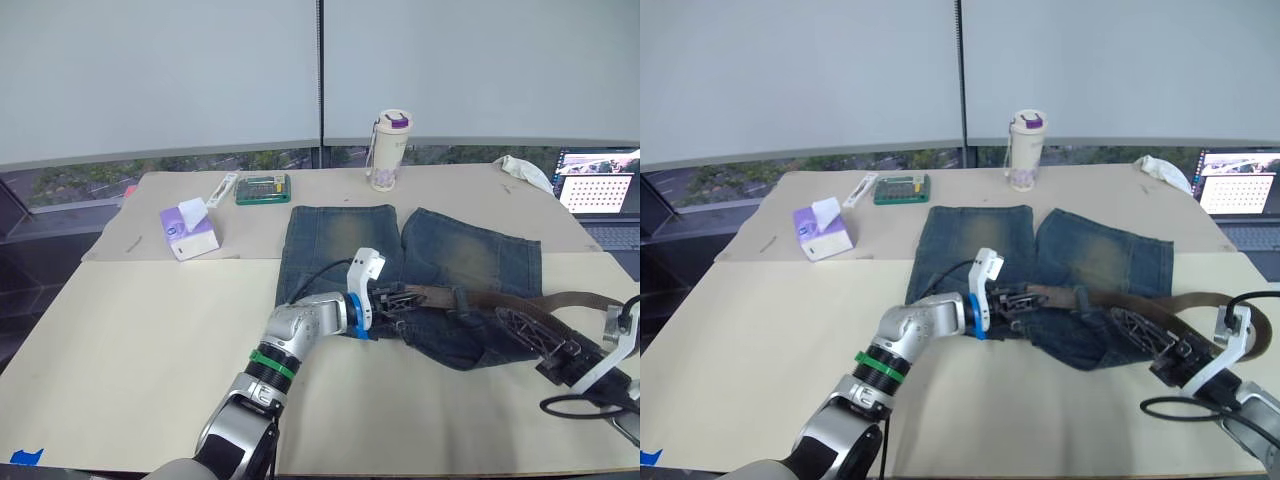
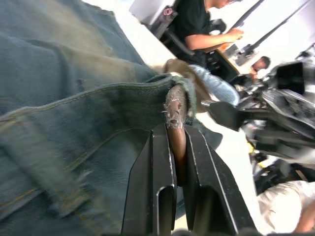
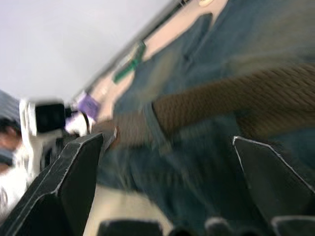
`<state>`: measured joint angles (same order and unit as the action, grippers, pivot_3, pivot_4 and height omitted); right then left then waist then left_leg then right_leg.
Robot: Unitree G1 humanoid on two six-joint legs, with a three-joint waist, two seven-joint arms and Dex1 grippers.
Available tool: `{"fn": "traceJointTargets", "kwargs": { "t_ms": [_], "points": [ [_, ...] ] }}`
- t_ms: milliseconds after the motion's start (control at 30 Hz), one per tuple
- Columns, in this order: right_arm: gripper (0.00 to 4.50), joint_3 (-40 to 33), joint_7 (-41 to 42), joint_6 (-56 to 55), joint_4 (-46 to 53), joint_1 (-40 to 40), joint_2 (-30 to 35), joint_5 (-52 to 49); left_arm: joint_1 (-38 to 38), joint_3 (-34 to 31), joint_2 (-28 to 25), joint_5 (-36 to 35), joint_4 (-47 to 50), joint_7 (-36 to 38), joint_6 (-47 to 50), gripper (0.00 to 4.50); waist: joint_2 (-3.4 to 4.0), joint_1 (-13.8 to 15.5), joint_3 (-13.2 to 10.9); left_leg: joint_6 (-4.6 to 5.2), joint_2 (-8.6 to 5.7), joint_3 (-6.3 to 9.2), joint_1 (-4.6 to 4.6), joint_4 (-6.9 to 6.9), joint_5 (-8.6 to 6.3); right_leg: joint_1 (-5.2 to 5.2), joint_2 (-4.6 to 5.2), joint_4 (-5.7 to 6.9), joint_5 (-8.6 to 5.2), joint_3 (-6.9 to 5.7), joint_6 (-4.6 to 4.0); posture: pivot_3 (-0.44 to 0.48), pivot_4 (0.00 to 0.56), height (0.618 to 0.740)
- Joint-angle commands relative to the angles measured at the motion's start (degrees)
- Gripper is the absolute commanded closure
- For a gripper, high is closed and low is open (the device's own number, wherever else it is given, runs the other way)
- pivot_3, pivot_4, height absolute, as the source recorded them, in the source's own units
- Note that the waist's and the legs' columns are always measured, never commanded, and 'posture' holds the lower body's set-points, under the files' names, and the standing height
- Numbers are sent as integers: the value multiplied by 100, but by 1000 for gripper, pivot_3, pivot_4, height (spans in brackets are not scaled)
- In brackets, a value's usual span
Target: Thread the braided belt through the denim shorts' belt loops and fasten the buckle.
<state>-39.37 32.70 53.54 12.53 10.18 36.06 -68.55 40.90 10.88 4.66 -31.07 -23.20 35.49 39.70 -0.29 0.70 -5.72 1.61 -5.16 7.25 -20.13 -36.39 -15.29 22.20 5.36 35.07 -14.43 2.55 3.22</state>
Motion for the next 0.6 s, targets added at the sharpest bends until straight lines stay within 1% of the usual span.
{"fn": "traceJointTargets", "kwargs": {
  "t_ms": [33,100,133,233,333,400,467,500,600],
  "points": [
    [28,-228,161,-84,596,177,61,-303,31,-152,-145,95,251,76,11,4500,0,-7,0,0,0,0,1,0,0,0,0,1,0,0,0,0,150,740],
    [28,-239,199,-63,906,286,53,-544,-3,-273,-287,45,364,88,147,4500,0,-3,0,-1,0,0,2,-1,0,0,-1,0,0,0,0,0,150,740],
    [28,-131,214,-78,1157,311,46,-600,-21,-338,-396,38,419,83,201,4500,0,-3,0,-1,-1,0,2,-1,0,1,0,1,0,0,0,0,150,740],
    [28,475,37,-42,1740,269,60,-474,-62,-515,-564,-93,582,86,476,4500,0,-15,0,-2,3,0,5,0,-2,2,-3,2,0,0,0,0,150,740],
    [28,1222,-346,-274,1920,-31,-52,265,-69,-733,-565,-367,759,94,869,4500,0,-10,0,-5,3,0,8,-2,-2,2,-5,1,0,-2,0,0,150,740],
    [28,1945,-427,-780,1739,-194,-84,1378,-34,-1063,-385,-795,855,-26,1344,4500,0,4,0,-6,-2,0,8,-7,-3,2,-3,2,0,-4,0,0,150,740],
    [28,2391,-382,-1297,1448,-250,-141,2184,-35,-1143,-263,-963,920,-81,1646,4500,0,30,0,-11,-6,3,4,-18,-4,5,-3,3,-1,-11,2,0,150,740],
    [28,2447,-404,-1461,1342,-271,-180,2384,-46,-1161,-214,-984,937,-122,1719,4500,0,44,0,-14,-8,5,3,-24,-3,5,-4,3,0,-14,2,0,150,740],
    [28,2400,-356,-1683,1255,-282,-262,2575,-109,-1090,-116,-1004,1025,-148,1865,4500,-1,46,0,-43,-14,5,1,-30,12,5,0,3,0,-11,3,0,150,740]
  ]
}}
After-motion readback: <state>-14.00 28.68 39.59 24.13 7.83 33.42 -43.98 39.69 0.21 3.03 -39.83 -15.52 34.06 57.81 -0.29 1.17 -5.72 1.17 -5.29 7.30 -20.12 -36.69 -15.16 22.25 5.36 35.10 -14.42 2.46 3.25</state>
